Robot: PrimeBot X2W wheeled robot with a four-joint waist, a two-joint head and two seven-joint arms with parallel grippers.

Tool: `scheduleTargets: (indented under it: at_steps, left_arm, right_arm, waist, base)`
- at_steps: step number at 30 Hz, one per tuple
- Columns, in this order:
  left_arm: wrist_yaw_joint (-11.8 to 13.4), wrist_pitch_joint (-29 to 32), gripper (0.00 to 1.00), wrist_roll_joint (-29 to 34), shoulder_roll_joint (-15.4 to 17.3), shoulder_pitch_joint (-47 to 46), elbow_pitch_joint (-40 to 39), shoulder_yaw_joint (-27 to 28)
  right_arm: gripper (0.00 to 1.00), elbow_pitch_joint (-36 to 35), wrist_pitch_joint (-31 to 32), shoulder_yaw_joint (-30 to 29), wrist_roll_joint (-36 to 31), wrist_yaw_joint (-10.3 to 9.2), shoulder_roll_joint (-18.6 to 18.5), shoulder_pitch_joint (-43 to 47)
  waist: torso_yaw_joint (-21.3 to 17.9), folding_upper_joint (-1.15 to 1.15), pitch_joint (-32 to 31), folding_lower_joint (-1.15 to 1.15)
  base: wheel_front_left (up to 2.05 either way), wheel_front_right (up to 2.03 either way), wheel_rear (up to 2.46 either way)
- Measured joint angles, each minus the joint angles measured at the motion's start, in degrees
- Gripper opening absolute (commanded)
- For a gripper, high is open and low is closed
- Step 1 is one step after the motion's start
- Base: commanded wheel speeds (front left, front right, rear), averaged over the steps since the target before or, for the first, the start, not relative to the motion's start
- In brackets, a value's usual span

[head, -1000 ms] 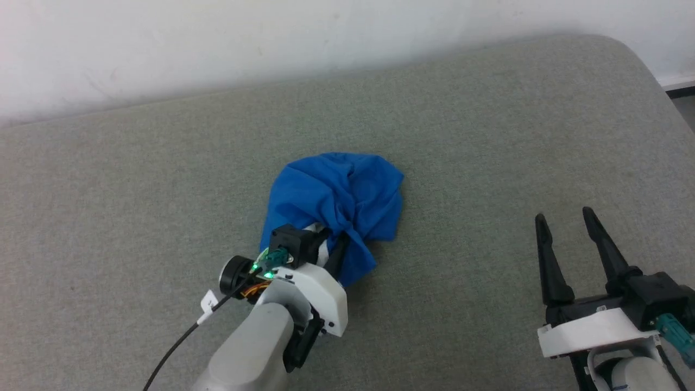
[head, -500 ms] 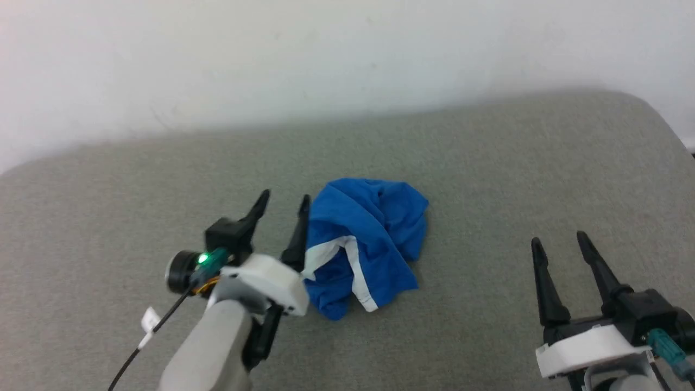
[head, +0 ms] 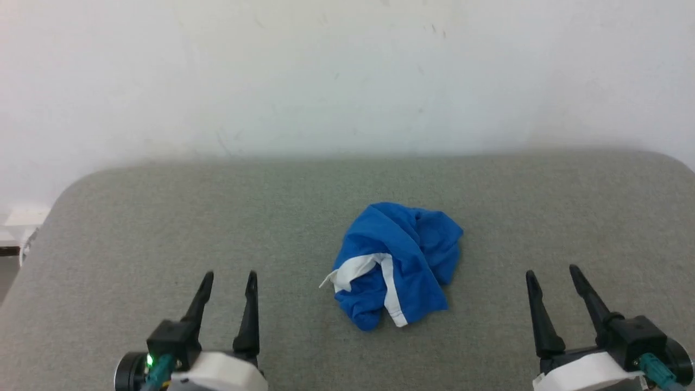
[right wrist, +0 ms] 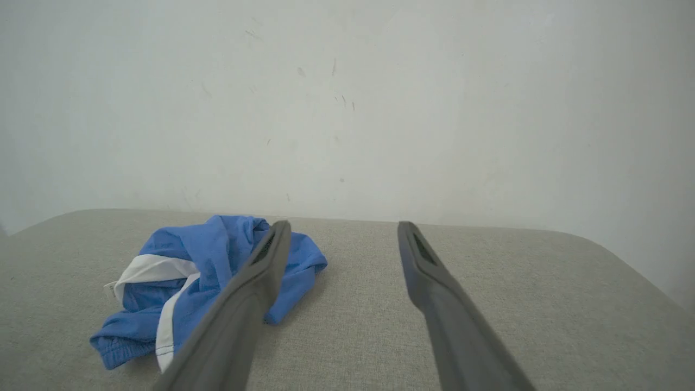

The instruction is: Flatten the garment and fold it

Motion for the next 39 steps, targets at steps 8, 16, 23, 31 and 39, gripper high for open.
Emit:
scheduleTargets:
  at_steps: [8,16,23,31,39]
  left_arm:
    - [-0.1,0.0,1.0,7.43,-1.21,6.04,-3.24,0.97]
    - [-2.63,0.0,1.0,9.69,-3.66,6.85,-3.37,0.81]
    - [-3.87,0.0,1.0,10.88,-5.53,5.28,-2.04,0.74]
    - [-4.54,0.0,1.0,11.05,-6.99,3.98,-1.18,0.71]
    - [-4.58,0.0,1.0,11.04,-7.34,3.1,-0.88,0.78]
  right_arm:
    - [1.0,1.42,-0.05,1.56,1.04,0.0,0.01,1.4]
    - [1.0,3.07,2.0,4.33,-1.09,0.0,-0.03,0.36]
    - [1.0,9.45,14.27,9.66,-1.48,0.0,-1.27,-5.98]
    - [1.0,16.01,27.09,11.29,-1.48,0.0,-4.01,-11.95]
    - [1.0,20.82,31.41,9.87,-2.61,0.0,-4.2,-13.91]
  waist:
    - [2.24,0.0,-1.88,0.0]
    - [5.33,0.0,-0.49,0.01]
    - [10.18,0.0,1.54,0.02]
    - [15.9,0.0,4.54,0.02]
    - [19.75,0.0,7.99,0.02]
  base:
    - [0.0,0.0,0.0]
    - [0.0,0.0,0.0]
    - [0.0,0.0,0.0]
    - [0.0,0.0,0.0]
    - [0.0,0.0,0.0]
